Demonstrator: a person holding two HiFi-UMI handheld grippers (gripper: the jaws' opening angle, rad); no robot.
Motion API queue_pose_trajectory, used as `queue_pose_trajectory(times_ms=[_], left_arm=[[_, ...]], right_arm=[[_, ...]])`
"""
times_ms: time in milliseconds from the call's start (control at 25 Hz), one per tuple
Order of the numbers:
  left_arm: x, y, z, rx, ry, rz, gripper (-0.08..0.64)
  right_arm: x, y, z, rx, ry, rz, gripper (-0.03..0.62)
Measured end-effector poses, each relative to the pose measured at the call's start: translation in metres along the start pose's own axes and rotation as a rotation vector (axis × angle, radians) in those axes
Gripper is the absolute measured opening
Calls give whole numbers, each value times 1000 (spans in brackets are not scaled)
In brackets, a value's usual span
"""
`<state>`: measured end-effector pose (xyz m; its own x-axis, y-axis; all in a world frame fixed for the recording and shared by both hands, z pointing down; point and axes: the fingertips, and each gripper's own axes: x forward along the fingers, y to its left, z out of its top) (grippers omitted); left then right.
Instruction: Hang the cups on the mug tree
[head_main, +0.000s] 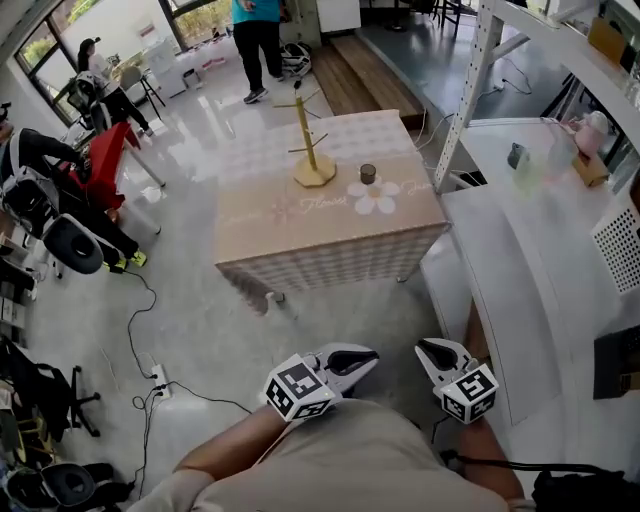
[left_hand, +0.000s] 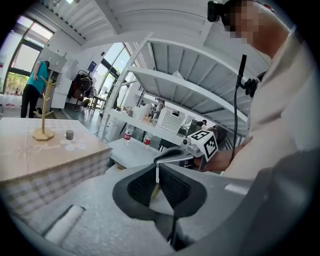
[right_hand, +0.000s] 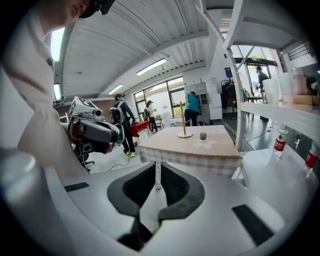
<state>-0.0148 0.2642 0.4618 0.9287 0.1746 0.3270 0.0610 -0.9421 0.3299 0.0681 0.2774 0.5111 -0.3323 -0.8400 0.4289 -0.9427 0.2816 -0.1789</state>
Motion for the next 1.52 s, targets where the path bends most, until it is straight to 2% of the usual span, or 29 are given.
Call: queue_pose_trajectory(times_ms=[280, 440, 600, 840, 1080, 1280, 1520], left_arm=[[-24, 104, 26, -10, 7, 31, 23], [-28, 153, 55, -55, -28, 80, 23], [-31, 207, 74, -100, -55, 158, 23], [-12, 287, 101, -174, -77, 299, 23], [11, 335, 137, -205, -89, 391, 25], [18, 358, 148, -222, -89, 443, 25], [8, 374, 151, -219, -71, 465, 23]], right_arm=[[94, -67, 63, -50, 13, -65, 148], [144, -118, 101, -63, 31, -63, 152], [203, -165, 131, -120, 61, -21, 159], [315, -247, 137, -161, 122, 65, 211], [399, -308, 134, -179, 176, 119, 218], [444, -348, 131, -176, 188, 74, 263], [487, -369, 116, -170, 248, 41, 307]])
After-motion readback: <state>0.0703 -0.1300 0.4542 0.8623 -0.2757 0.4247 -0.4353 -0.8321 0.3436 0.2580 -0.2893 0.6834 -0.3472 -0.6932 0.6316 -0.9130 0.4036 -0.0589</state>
